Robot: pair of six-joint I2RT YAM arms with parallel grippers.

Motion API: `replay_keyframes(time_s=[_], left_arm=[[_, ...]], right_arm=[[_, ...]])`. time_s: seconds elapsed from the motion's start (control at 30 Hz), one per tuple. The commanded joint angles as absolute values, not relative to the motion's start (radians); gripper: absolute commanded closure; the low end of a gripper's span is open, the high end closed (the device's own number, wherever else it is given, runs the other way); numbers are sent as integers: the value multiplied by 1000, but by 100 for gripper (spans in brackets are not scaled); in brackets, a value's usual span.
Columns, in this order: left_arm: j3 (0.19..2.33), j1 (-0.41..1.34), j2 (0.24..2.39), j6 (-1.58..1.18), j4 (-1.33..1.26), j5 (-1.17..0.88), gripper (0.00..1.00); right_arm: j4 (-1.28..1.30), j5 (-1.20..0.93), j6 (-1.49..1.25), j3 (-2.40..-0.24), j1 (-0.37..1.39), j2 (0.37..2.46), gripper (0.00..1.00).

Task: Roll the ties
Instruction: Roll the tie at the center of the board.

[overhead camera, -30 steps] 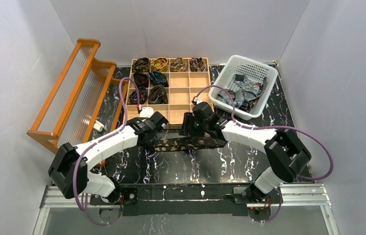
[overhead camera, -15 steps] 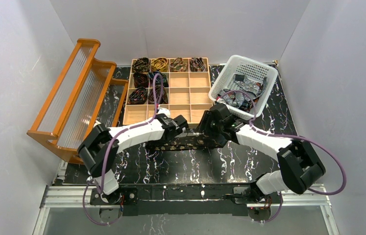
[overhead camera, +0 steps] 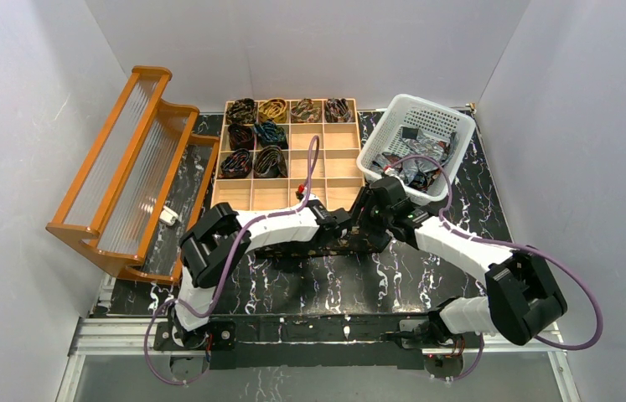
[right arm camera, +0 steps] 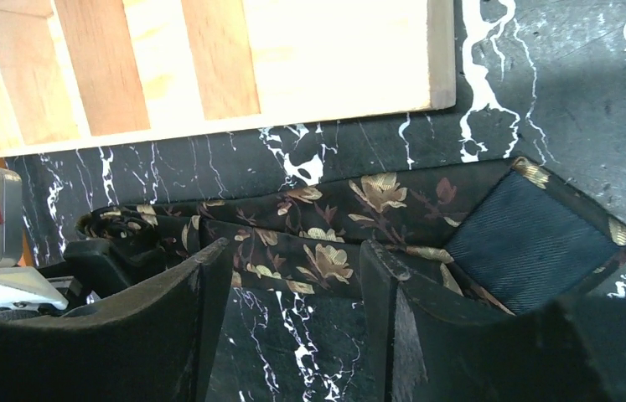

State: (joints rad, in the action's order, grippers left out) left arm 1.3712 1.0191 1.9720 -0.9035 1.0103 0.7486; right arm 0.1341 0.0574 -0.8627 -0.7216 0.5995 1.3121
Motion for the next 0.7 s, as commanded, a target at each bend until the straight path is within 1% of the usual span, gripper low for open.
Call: replay_keyframes(time_s=[0.0,0.07,0.17,0.23,0.3,0.37,0.47,0.57,0.67], left_arm=[[1382,1023,1936,-896,958,696,46],[1365,1023,1920,-877,920,671,40],[1337,1023,1897,-845,807,612,35],[1331,1019,1881,-837,748,577,32],[1335,1017,1859,-837,724,556,27],[1322,1011,1816,-844,710,554,24],[1264,995,1719,-849,692,553,19],[1206,979,1607,-836,671,551,13],[1142,949,1500,-822,650,518,8]], right_arm=[[153,77,-868,-707,581,1275,34],[159,78,-867,-706,577,1270,34],[168,82,-865,-706,570,1261,33],[165,71,-865,-702,567,1256,30],[159,38,-854,-703,564,1254,28],[140,9,-829,-699,564,1246,28],[53,-75,-770,-675,562,1223,27],[-94,-197,-677,-663,562,1216,26],[-235,-296,-569,-638,561,1216,26]])
